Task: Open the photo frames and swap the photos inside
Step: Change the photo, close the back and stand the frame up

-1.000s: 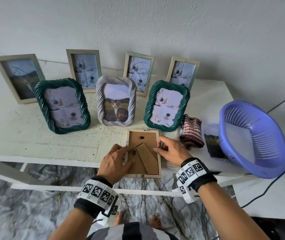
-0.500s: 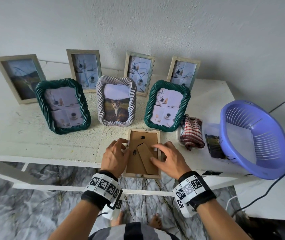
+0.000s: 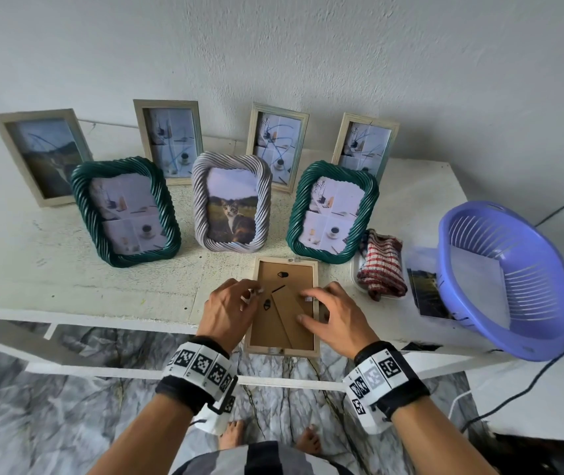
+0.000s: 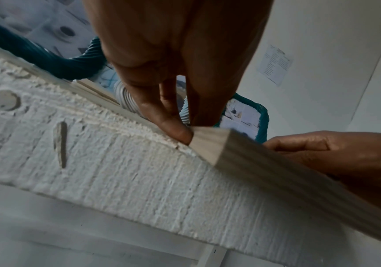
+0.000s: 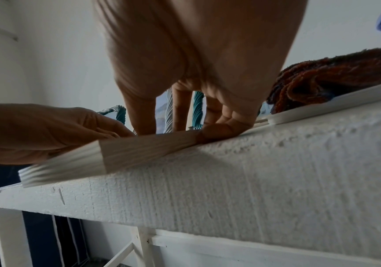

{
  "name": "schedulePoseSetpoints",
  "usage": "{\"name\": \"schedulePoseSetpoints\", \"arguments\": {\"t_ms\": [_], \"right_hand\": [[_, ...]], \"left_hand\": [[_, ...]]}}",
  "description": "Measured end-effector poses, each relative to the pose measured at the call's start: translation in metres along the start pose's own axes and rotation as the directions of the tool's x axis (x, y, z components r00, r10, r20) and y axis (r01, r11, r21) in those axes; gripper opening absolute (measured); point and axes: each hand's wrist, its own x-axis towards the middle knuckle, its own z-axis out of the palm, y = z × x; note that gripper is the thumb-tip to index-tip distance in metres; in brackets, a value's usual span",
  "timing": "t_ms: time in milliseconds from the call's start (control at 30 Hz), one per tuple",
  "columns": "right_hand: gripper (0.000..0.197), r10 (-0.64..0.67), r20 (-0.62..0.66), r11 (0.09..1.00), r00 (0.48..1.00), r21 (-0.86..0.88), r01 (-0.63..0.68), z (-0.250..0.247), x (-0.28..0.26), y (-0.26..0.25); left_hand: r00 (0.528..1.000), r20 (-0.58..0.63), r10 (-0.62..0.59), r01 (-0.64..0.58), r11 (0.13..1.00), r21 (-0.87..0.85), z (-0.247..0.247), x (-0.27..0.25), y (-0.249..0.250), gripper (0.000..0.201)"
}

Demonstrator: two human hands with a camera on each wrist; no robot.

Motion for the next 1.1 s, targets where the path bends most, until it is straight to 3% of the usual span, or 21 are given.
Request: {"name": "schedulePoseSetpoints", "arguments": {"t_ms": [300,467,667,933,1100], "right_hand": [[0.048,0.018,0.048,0.999,0.999,-0.037,-0.016,-0.005,0.001,-0.005],[0.049,0.012,-0.078,0.983,0.997,-0.180,-0.026,-0.011,0.026,-0.017],[0.051,0.028,0.014,0.960,0.999,-0.279,-0.023,-0.013,0.063,-0.026],[0.036,0.042,-0.033,0.953,0.999,-0.299,-0.050,-0.009,0.059,-0.032],[0.034,0.082,-0.060,0.964,0.995,-0.247,-0.094,-0.001,0.048,-0.033]], "left_hand": [[1.000,0.001,-0.020,0.020,1.000,-0.001,0.002,0.001,-0.005,0.007],[1.000,-0.011,-0.006,0.006,1.000,-0.011,0.003,-0.002,-0.007,0.036],[0.999,-0.005,-0.035,0.035,0.999,-0.035,0.003,0.001,-0.006,0.026],[0.999,-0.001,-0.045,0.045,0.999,-0.031,0.000,0.001,-0.002,0.024],[0.999,0.013,-0.049,0.049,0.998,-0.039,-0.002,0.001,-0.002,0.036]]}}
